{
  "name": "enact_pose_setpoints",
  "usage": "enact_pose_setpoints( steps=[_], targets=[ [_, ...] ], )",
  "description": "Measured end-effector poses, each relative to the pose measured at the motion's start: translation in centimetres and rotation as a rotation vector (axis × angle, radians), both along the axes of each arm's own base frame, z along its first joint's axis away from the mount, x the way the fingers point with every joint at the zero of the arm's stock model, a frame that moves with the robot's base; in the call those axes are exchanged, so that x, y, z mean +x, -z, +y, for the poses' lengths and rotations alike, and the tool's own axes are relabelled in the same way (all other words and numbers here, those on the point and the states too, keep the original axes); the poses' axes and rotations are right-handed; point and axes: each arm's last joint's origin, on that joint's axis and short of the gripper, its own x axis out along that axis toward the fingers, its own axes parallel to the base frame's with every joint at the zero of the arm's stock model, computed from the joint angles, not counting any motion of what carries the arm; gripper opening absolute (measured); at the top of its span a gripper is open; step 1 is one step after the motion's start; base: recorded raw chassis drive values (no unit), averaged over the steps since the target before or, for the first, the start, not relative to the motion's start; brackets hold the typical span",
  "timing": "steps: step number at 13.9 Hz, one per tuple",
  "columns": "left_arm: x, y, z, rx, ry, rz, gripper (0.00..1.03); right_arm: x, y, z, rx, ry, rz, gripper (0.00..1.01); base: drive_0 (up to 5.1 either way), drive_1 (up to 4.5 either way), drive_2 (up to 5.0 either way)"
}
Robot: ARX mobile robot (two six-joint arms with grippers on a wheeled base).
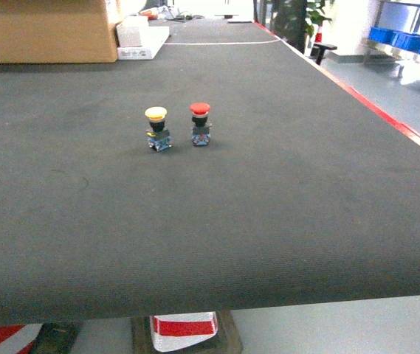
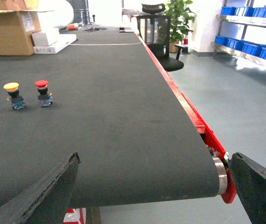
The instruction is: Pick blue part to blue bin on bottom shelf
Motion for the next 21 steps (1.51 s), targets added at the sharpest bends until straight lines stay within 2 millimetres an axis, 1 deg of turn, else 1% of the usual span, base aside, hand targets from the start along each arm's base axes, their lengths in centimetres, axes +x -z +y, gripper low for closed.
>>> enact_pose_setpoints(
  steps=[6, 21],
  targets=[
    [0.0, 0.0, 0.0, 0.0, -0.001, 0.0, 0.44, 0.0, 0.0, 0.0, 0.0, 0.0, 0.0, 0.98, -2.0, -2.03, -2.0],
    [0.0, 0.0, 0.0, 0.0, -0.001, 0.0, 0.44, 0.0, 0.0, 0.0, 0.0, 0.0, 0.0, 0.98, -1.6, -1.55, -1.6]
  ],
)
